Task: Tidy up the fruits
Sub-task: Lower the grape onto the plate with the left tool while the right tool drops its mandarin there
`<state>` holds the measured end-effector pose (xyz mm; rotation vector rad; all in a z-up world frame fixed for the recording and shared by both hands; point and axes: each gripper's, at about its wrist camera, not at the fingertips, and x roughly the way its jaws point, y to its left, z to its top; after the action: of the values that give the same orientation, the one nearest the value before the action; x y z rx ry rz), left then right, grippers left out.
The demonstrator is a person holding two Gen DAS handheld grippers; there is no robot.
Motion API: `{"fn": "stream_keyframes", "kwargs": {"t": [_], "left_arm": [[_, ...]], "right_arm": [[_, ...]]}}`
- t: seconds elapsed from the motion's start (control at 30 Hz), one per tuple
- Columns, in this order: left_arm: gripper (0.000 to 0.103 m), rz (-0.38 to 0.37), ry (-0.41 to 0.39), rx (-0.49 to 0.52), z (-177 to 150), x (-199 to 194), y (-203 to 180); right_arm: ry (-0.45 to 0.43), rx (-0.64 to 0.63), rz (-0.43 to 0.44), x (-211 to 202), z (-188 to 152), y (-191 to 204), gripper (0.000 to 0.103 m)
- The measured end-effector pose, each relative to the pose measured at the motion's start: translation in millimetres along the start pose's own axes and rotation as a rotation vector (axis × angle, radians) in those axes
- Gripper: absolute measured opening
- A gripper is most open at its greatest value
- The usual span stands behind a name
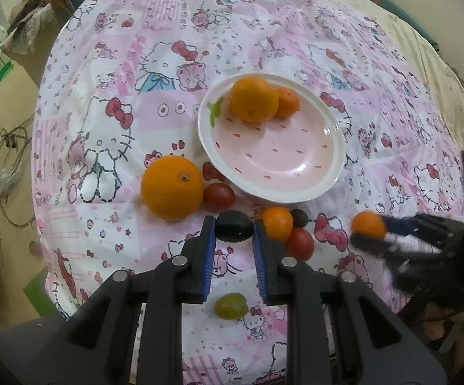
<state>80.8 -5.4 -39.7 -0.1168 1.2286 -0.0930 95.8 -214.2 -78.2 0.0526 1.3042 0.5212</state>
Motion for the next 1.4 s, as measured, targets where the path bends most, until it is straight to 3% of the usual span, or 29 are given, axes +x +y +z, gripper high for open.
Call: {"fn": "stream_keyframes", "kwargs": {"t": [0.3, 0.6, 1.23, 1.4], "left_arm": [[0.019, 0.018, -0.028, -0.009, 7, -2, 3], [0.019, 0.046, -0.065, 0.034, 37, -4, -1], [0.019, 0.061, -0.019, 0.082, 89, 52, -6], [0.019, 0.055, 0.001, 0.102, 95, 72, -11]], "right_arm": [[-0.178, 0.089, -0.002, -39, 19, -16, 0.045], [-0.295, 0.048, 0.035, -64, 54, -20, 0.045], [-0.21, 0.015, -0.004, -12, 123, -48, 0.046], [-0.144, -0.004, -0.014, 16, 129, -51, 0.046]]}}
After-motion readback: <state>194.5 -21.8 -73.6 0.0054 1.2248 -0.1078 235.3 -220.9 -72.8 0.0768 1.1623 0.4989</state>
